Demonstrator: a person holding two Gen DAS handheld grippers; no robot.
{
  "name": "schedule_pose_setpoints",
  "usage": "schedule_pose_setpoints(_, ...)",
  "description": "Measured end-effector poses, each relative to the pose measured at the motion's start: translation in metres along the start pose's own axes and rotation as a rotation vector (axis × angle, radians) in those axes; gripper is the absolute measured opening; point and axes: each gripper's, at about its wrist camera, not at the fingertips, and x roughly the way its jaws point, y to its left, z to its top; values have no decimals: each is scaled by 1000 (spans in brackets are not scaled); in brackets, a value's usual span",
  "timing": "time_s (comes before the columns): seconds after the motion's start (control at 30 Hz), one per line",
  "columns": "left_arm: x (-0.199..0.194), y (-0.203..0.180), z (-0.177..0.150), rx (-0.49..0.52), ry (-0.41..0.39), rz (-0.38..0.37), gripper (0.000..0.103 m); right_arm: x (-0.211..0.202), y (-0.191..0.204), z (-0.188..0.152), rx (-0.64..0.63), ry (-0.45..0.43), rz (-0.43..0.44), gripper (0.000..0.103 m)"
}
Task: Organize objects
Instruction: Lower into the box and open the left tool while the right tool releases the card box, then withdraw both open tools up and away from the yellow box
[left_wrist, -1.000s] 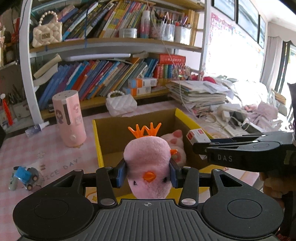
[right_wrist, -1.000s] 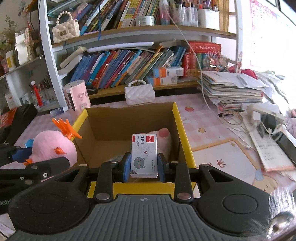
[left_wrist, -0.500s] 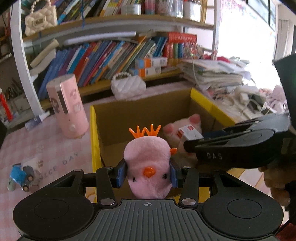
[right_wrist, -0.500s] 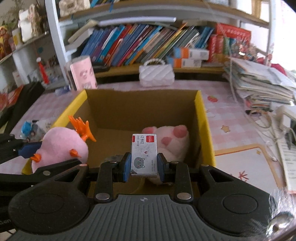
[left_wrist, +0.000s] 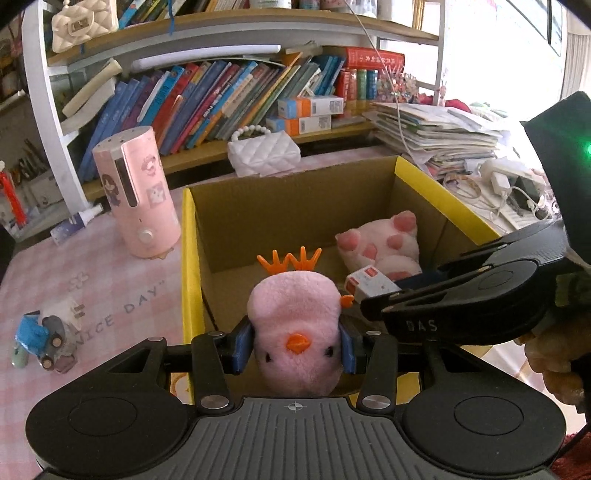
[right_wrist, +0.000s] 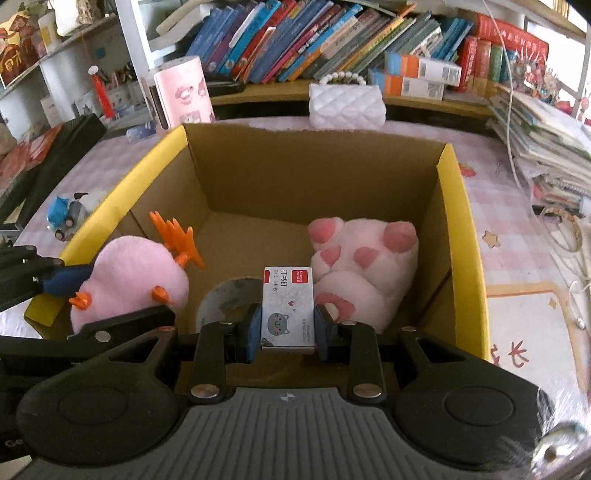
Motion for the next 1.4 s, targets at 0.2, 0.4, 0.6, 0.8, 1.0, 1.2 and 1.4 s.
schedule_pose_setpoints(0.2, -2, 2, 0, -8, -5, 1, 47, 3, 0, -3, 8, 15, 5, 28)
schedule_pose_setpoints(0.4, -12, 6, -2, -35, -50, 8, 60, -2, -3, -4, 42, -8, 4, 29)
schedule_pose_setpoints(0.6, -29, 6, -5, -60, -109, 4, 70, -18, -2, -5, 82, -73, -18, 31)
schedule_pose_setpoints(0.8, -46, 5, -13, -82, -161, 16, 79, -39, 6, -13, 84, -158, -68, 33)
schedule_pose_setpoints(1.0, -64, 6, -21, -94, -216, 18, 82, -58, 16, -27, 85, -225, -125, 34)
schedule_pose_setpoints(1.2, -81, 7, -31, -100, -264, 23, 84, -77, 23, -42, 108, -293, -210, 39)
schedule_pose_setpoints(1.4, -94, 9, -43, -97, -270, 7, 84, -93, 31, -59, 140, -312, -268, 40)
